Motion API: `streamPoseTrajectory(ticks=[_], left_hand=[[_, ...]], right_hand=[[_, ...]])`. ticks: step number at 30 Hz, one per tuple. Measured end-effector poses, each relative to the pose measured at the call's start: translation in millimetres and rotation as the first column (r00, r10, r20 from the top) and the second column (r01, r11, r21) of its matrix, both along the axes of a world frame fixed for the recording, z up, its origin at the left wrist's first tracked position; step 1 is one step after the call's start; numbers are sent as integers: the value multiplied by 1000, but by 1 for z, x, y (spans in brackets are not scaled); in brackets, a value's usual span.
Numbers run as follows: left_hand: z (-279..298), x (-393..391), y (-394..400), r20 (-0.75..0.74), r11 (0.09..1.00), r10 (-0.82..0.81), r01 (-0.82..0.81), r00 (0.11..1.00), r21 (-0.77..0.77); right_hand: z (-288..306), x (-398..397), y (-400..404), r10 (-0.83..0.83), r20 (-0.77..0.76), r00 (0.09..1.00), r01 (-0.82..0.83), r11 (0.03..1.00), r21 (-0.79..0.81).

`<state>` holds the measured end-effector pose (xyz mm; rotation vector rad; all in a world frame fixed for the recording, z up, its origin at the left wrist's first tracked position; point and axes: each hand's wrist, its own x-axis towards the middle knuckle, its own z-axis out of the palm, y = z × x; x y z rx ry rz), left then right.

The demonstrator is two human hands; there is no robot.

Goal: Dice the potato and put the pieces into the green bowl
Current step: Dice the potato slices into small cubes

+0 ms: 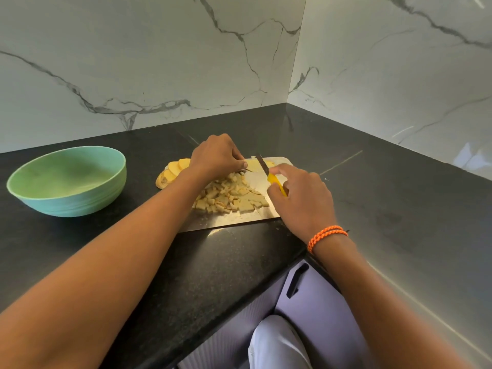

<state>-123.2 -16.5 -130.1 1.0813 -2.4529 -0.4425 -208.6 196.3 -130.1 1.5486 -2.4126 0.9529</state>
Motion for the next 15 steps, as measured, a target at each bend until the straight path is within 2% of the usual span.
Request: streamPoseTrajectory(ticks=[7,15], left_hand=[[0,2,-2,-51,998,52,-54,997,-40],[-2,0,-3,-56,998,49,-52,997,-44]], right_hand=[[-10,-6,-43,15,-36,999,-13,998,66],[-15,-9,-49,29,-110,993,-21,997,70]])
